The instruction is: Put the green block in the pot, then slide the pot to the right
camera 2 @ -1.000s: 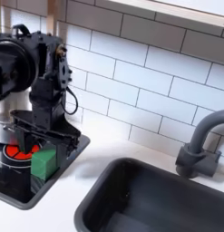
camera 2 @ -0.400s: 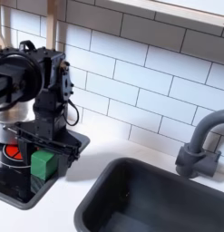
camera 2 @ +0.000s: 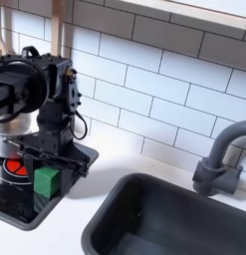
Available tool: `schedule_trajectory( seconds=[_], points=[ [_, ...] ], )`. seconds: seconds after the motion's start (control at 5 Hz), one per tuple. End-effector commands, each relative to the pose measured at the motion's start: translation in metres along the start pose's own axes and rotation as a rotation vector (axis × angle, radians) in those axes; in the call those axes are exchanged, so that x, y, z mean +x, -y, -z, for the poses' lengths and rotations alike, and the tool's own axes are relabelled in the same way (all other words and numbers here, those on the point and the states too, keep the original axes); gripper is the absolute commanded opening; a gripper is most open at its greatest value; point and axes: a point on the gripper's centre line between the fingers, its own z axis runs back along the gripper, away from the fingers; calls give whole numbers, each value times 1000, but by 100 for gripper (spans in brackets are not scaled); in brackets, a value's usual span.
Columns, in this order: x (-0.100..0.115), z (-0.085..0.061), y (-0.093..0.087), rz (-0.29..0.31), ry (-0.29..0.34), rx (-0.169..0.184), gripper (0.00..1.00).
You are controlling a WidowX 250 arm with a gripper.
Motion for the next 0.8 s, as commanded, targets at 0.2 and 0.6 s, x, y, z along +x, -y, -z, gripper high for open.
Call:
schedule_trajectory(
  seconds=[0.2, 0.6],
  points=[
    [-2, -1, 0, 13, 13, 7, 0],
    [-1, -25, 8, 52, 51, -4, 0]
  ],
)
